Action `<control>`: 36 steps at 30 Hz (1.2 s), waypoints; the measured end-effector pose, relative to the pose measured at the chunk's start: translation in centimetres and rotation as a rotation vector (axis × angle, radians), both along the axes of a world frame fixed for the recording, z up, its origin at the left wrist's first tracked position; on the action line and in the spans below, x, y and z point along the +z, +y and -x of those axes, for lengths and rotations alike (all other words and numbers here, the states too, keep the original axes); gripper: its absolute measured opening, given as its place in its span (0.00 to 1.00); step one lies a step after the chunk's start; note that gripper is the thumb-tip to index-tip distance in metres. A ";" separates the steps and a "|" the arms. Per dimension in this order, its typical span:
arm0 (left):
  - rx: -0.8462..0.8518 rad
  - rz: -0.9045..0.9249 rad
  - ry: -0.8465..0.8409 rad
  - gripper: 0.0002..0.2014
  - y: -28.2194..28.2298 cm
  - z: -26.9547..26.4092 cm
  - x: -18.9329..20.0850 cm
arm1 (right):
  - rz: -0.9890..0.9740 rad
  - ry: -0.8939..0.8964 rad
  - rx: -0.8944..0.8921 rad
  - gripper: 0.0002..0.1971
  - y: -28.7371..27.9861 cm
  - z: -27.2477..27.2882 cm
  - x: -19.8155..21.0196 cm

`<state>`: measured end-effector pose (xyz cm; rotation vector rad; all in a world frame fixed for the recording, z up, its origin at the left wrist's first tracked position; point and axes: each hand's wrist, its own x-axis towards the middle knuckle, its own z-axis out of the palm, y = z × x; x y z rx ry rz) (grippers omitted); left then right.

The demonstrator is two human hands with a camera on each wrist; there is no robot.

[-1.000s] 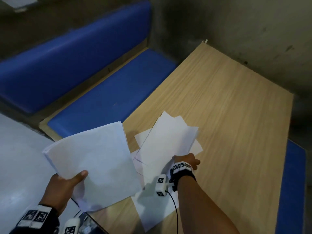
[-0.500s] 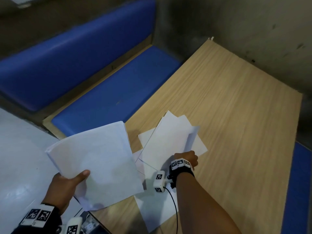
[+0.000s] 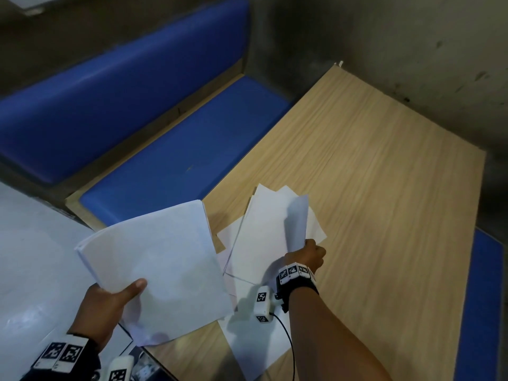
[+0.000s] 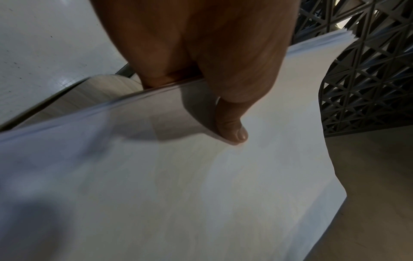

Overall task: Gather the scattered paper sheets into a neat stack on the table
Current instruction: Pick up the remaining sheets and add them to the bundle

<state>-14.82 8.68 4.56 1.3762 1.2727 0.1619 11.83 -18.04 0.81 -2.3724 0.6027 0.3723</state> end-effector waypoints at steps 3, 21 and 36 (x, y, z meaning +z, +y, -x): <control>-0.007 -0.014 -0.011 0.20 0.0 0.0 0.6 | -0.160 -0.114 -0.105 0.21 -0.6 0.5 0.4; 0.044 0.005 0.006 0.22 1.2 1.6 -0.6 | -0.872 -0.144 0.461 0.14 -8.6 3.1 14.6; 0.120 -0.120 0.111 0.24 2.4 5.8 -2.3 | 0.236 0.151 0.758 0.24 -7.2 8.6 0.1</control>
